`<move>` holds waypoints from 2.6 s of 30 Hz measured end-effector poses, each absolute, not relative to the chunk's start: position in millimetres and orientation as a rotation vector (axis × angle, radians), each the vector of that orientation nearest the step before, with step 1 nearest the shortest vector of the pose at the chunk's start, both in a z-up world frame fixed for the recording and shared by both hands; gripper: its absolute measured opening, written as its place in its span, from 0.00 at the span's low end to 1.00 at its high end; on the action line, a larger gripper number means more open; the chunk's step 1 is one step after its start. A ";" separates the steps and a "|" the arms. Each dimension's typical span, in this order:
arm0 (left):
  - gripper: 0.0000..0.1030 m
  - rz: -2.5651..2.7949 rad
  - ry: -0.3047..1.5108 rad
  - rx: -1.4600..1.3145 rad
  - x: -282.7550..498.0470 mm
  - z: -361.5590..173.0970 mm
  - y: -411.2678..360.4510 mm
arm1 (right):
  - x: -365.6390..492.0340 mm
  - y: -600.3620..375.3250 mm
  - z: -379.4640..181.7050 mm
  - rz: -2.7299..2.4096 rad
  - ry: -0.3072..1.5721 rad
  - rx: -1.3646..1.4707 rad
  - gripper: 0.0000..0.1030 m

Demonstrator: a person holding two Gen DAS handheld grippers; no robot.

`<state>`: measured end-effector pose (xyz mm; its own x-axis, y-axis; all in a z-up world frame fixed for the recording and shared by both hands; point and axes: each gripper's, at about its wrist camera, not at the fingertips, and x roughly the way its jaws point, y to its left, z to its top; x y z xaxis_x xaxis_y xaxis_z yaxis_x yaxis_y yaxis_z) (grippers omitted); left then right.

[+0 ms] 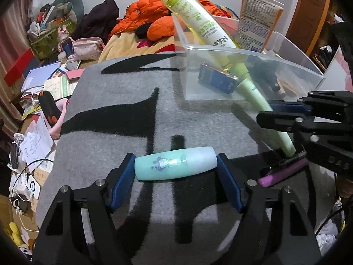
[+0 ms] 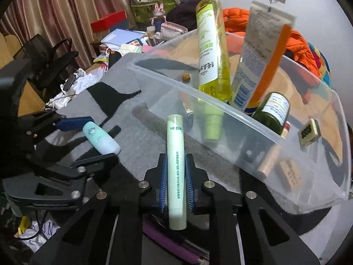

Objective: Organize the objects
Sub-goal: 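Hold the roll-on bottle with the left tool while the right tool grasps the pale green tube, then lower the roll-on and pale green tube into the clear box and open both tools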

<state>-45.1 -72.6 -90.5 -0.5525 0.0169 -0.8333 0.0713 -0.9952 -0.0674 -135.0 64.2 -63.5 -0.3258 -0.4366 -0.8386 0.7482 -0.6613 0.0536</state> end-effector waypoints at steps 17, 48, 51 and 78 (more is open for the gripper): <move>0.71 -2.908 0.254 1.277 -48.2 -29.2 -57.8 | -123.8 118.1 -15.0 -2.158 0.201 1.057 0.14; 0.71 -2.951 0.224 1.155 -125.0 -2.2 -62.6 | -196.2 170.6 45.5 -2.477 0.032 0.894 0.14; 0.71 -2.942 0.214 1.175 -130.2 -8.9 -62.1 | -206.5 166.0 35.3 -2.478 0.048 0.935 0.14; 0.71 -2.917 0.176 1.237 -140.4 -26.6 -58.2 | -230.6 132.5 -28.1 -2.427 0.257 1.175 0.14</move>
